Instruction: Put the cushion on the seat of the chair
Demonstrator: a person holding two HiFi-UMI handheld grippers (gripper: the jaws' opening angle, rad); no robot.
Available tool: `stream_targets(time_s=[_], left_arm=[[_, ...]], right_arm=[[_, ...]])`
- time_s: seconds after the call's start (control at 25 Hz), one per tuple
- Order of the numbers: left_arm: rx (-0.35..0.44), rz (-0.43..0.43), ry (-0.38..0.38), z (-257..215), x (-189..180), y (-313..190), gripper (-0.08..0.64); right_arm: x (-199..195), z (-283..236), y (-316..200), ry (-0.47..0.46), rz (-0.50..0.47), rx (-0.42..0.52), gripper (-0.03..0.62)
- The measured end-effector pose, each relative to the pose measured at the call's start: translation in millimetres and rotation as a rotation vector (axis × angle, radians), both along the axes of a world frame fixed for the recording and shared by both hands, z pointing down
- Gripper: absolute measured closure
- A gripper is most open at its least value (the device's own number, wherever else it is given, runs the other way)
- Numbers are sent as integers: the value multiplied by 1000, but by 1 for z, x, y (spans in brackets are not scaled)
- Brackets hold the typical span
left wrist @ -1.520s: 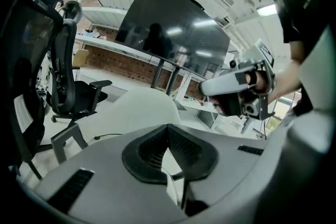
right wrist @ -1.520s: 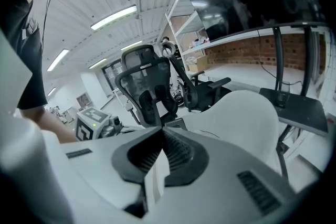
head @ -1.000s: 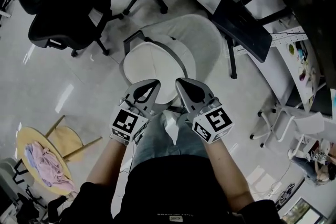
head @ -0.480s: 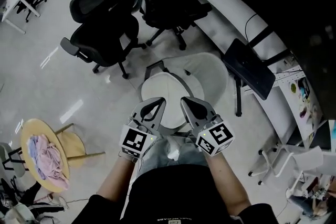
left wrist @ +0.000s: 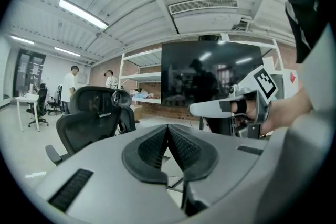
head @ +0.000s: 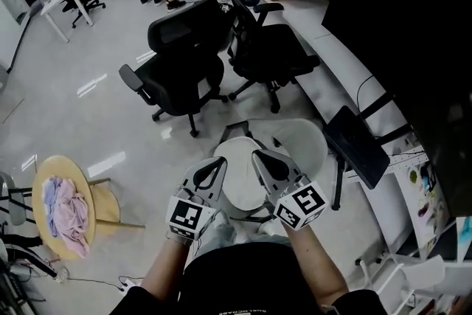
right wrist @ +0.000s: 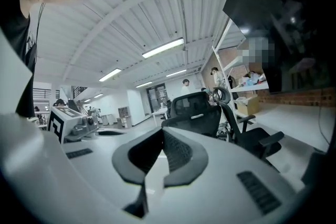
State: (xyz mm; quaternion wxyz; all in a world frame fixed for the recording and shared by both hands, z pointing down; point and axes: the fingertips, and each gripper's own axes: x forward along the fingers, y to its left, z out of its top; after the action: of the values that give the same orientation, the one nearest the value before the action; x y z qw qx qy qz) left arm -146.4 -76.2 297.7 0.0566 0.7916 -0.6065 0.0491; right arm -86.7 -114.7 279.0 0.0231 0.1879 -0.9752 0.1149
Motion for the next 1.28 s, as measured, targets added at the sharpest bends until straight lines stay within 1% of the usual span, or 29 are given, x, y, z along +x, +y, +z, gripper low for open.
stream_targets(time_s=[0.24,0.48,0.64,0.8,0.96,1.08,1.28], left_arm=[[46,-105,-12,-27,-21,10,548],[78,-172,-16,-41,-27,20,548],[83,-195,-43,-46,-26,25,548],[98,-227,-39,-49,-28,33,548],[107,-242,-52,-53,-28,40,548],[114,-240,-44,-55,-25,43,548],[127,-222,-41,-59,-17,48,548]], right_arm=[[-17,-28,0,-21,-88,50,583],[-26,-47,4,-41,-154,86,583],[-29,-52,8,-44,-192,98,583],[-32,-53,14,-27,-225,119,583],[-31,-53,18,-16,-226,139,583],[-29,-55,24,-17,-239,154,584],[-26,-53,31,-13,-254,146,583]])
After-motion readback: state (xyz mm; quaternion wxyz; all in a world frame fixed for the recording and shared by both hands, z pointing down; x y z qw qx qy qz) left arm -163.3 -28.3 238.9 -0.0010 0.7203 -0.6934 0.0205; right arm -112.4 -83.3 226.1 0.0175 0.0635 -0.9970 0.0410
